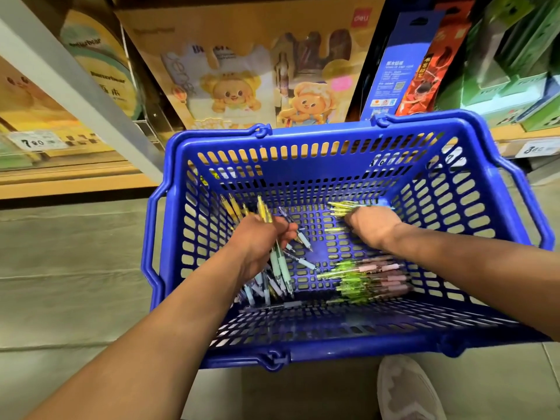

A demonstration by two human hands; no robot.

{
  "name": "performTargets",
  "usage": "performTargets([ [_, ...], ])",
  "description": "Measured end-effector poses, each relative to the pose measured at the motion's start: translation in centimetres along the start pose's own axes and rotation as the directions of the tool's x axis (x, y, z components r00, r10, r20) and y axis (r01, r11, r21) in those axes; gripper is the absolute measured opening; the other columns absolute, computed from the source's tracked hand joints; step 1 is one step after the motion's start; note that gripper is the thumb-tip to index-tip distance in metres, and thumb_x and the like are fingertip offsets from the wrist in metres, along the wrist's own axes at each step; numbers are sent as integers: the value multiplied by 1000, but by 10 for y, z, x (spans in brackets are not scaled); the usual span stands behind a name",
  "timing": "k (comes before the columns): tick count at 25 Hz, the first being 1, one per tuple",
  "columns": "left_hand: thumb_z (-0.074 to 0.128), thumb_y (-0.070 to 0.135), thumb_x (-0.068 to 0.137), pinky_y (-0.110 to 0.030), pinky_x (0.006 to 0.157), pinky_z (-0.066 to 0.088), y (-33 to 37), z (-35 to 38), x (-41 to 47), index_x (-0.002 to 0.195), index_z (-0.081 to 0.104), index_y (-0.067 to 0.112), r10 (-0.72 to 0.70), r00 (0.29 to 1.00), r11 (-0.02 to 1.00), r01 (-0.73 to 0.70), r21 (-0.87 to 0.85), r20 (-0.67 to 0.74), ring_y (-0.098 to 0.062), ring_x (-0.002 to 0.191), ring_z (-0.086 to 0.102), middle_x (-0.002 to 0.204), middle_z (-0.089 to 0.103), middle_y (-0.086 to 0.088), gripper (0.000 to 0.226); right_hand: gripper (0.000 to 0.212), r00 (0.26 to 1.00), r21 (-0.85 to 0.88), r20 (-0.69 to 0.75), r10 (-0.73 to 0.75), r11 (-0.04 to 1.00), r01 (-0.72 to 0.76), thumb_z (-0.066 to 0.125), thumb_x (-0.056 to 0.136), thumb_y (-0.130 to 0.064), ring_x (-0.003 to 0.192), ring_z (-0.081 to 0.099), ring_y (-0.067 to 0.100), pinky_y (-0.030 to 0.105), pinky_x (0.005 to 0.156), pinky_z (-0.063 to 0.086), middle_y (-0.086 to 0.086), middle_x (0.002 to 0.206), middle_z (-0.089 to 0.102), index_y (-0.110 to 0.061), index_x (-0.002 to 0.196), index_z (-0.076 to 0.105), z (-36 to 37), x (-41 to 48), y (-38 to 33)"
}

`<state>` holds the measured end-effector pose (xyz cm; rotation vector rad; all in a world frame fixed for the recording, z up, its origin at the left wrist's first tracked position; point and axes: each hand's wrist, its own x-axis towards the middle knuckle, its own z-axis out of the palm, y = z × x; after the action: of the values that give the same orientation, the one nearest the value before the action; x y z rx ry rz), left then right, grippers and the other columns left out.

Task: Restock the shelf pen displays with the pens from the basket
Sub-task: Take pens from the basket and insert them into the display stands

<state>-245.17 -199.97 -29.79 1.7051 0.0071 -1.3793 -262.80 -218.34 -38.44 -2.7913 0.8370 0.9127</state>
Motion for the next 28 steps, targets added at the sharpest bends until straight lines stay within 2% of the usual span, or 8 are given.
performTargets([
  [4,53,10,105,-36,79,59,-2,3,2,139,42,-3,-20,999,998,19,-56,-28,-25,89,70,116,69,-18,39,14,997,352,-18,-74,933,75,57,100,-34,87,68,20,33,77,57,-1,96,72,-24,102,66,-35,-1,-12],
  [8,50,21,107,-50,79,60,-2,10,1,117,54,10,-16,1000,996,15,-84,-10,-29,92,69,110,72,-16,16,9,987,788,-80,-142,597,150,67,92,-42,73,73,3,23,68,58,-10,79,75,-33,92,69,-71,-22,-53],
  [13,48,31,107,-48,73,62,1,18,-4,129,47,16,-13,993,983,35,-181,120,-32,72,72,94,73,-18,27,15,989,823,-134,-61,548,145,68,90,-33,59,70,0,17,59,50,-13,66,74,-22,82,74,-76,-38,-79],
  [16,48,30,106,-52,77,61,2,18,-8,133,50,13,-1,987,993,20,-118,159,-30,71,72,88,77,-13,32,17,986,843,-104,-132,514,158,68,92,-32,67,73,4,23,71,57,-9,72,76,-20,83,75,-78,-41,-74],
  [20,44,29,109,-56,75,61,3,20,-10,134,45,9,6,996,999,-2,-42,94,-29,70,70,94,72,-16,32,11,954,964,8,-298,257,73,63,98,-22,84,75,10,25,78,60,-1,93,78,-27,97,73,-68,-41,-65],
  [22,44,28,109,-58,77,60,3,19,-8,133,43,10,16,999,1000,-15,-25,36,-27,79,70,106,71,-10,30,13,972,929,63,-226,368,26,62,98,-20,90,74,13,19,71,56,-3,95,77,-24,100,74,-57,-31,-56],
  [25,41,25,110,-53,78,59,3,15,-6,112,49,19,23,1000,998,-23,-60,1,-25,84,71,111,73,-10,11,26,999,539,45,-5,842,-20,61,95,-15,105,67,19,21,78,53,-3,114,69,-23,119,68,-38,-14,-33],
  [28,42,22,110,-44,72,58,4,9,-4,109,52,20,3,1000,994,-4,-105,-8,-22,72,67,88,74,-7,10,45,999,274,7,35,961,-36,62,91,-2,114,60,28,39,91,56,5,129,55,-17,133,57,-21,-2,-7],
])
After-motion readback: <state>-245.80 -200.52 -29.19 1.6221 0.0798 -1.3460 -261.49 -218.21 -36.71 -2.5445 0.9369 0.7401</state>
